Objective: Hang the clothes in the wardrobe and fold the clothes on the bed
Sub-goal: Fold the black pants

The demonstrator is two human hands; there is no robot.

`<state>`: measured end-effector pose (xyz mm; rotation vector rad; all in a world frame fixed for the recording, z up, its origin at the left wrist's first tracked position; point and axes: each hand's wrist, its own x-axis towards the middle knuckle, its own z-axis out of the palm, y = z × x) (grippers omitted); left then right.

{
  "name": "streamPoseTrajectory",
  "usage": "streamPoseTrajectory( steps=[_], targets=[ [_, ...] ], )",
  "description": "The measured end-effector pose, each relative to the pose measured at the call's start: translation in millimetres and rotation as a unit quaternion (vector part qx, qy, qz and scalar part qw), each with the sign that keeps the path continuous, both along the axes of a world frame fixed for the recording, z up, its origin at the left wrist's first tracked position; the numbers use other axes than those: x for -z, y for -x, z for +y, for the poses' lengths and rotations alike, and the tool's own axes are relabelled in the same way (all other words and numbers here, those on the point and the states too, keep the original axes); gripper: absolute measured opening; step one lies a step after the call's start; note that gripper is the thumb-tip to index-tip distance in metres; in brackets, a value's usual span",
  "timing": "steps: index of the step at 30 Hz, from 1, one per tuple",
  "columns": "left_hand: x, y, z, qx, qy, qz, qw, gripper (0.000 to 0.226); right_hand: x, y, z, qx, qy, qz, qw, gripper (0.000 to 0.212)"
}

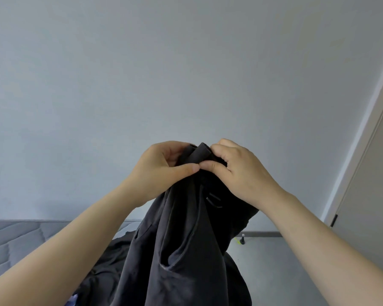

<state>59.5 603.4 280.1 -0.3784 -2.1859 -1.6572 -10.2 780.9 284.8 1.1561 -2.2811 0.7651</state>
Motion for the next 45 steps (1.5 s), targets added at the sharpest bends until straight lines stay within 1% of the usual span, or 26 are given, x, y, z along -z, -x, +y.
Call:
streamPoseTrajectory(
  steps=[4,6,9,11,13,15,17,19,20,21,22,23,24,25,26,27,28,29,31,32,36,38,39,41,43,45],
  targets=[
    [3.0,0.3,-4.7,-0.017,-0.024,0.008,1.0,0.034,-1.5,-1.7,0.5,-0.021,0.019,-0.009,1.0,0.029],
    [2.0,2.7,-8.5,-0.034,-0.064,0.018,0.997,0.033,1.1,-0.2,7.4,-0.015,0.021,-0.048,0.999,0.019],
    [-4.4,8.5,-20.5,-0.073,-0.12,0.041,0.989,0.032,14.1,2.1,29.3,0.011,-0.03,-0.122,0.992,0.035],
    [-9.4,10.8,-30.3,-0.082,-0.117,0.062,0.988,0.033,19.0,3.2,42.7,0.027,-0.065,-0.139,0.988,0.032],
    [-9.9,11.9,-35.8,-0.078,-0.077,0.069,0.992,0.036,13.4,7.3,52.9,0.037,-0.066,-0.118,0.99,0.02],
    [-6.9,13.0,-40.6,-0.097,-0.013,0.061,0.993,0.039,0.0,10.9,58.2,0.03,-0.053,-0.072,0.996,0.014],
    [-5.4,14.3,-45.0,-0.131,0.085,0.054,0.986,0.035,-12.7,12.0,58.0,0.003,-0.016,-0.065,0.998,0.013],
    [-7.3,13.6,-49.2,-0.167,0.202,0.048,0.964,0.029,-21.4,13.6,54.2,-0.021,0.034,-0.071,0.997,0.02],
    [-8.1,13.4,-50.9,-0.176,0.216,0.044,0.959,0.027,-24.6,14.4,51.9,-0.028,0.062,-0.068,0.995,0.024],
    [-8.8,12.9,-52.1,-0.172,0.197,0.038,0.964,0.026,-26.0,15.7,49.6,-0.032,0.093,-0.062,0.993,0.029],
    [-9.8,11.7,-51.8,-0.159,0.149,0.03,0.976,0.025,-25.3,17.8,48.0,-0.032,0.13,-0.061,0.989,0.037],
    [-11.6,10.2,-50.0,-0.14,0.096,0.024,0.985,0.027,-21.8,20.9,47.0,-0.026,0.167,-0.075,0.983,0.047],
    [-14.3,9.5,-47.7,-0.118,0.05,0.02,0.992,0.029,-16.2,24.0,46.8,-0.016,0.196,-0.118,0.973,0.06],
    [-17.1,9.7,-45.2,-0.097,0.018,0.02,0.995,0.03,-7.5,27.2,46.4,-0.011,0.213,-0.194,0.958,0.074],
    [-19.6,10.5,-43.0,-0.079,-0.005,0.022,0.997,0.032,4.7,30.5,46.0,-0.024,0.221,-0.287,0.932,0.085],
    [-22.1,11.4,-41.0,-0.067,-0.018,0.022,0.997,0.033,19.2,33.6,45.9,-0.052,0.221,-0.375,0.899,0.087],
    [-24.4,12.0,-40.0,-0.059,-0.022,0.019,0.998,0.033,32.4,35.6,45.8,-0.078,0.218,-0.436,0.87,0.08],
    [-25.9,12.6,-40.5,-0.056,-0.019,0.013,0.998,0.034,42.5,37.4,45.1,-0.093,0.218,-0.46,0.856,0.069],
    [-26.4,13.1,-45.9,-0.057,-0.009,-0.005,0.998,0.035,52.1,39.2,42.3,-0.103,0.236,-0.441,0.86,0.048],
    [-25.8,13.1,-50.0,-0.062,-0.005,-0.012,0.998,0.035,52.0,39.9,40.9,-0.101,0.249,-0.42,0.867,0.043],
    [-23.1,10.5,-64.0,-0.08,0.001,-0.014,0.997,0.032,39.8,39.8,34.5,-0.108,0.271,-0.368,0.883,0.047],
    [-23.6,9.4,-68.0,-0.083,0.002,-0.014,0.996,0.036,34.4,38.2,31.3,-0.13,0.277,-0.365,0.879,0.045],
    [-24.2,9.4,-69.2,-0.082,-0.002,-0.011,0.997,0.035,32.2,36.8,29.4,-0.15,0.283,-0.382,0.867,0.042],
    [-26.1,10.0,-69.1,-0.075,-0.027,0.003,0.997,0.032,30.3,34.1,25.0,-0.191,0.301,-0.441,0.824,0.04],
    [-27.9,10.9,-65.6,-0.057,-0.061,0.013,0.996,0.036,29.4,31.7,21.2,-0.21,0.3,-0.499,0.785,0.045],
    [-29.4,11.8,-61.0,-0.04,-0.073,0.015,0.996,0.038,29.0,29.6,17.9,-0.22,0.279,-0.538,0.764,0.054]
  ],
)
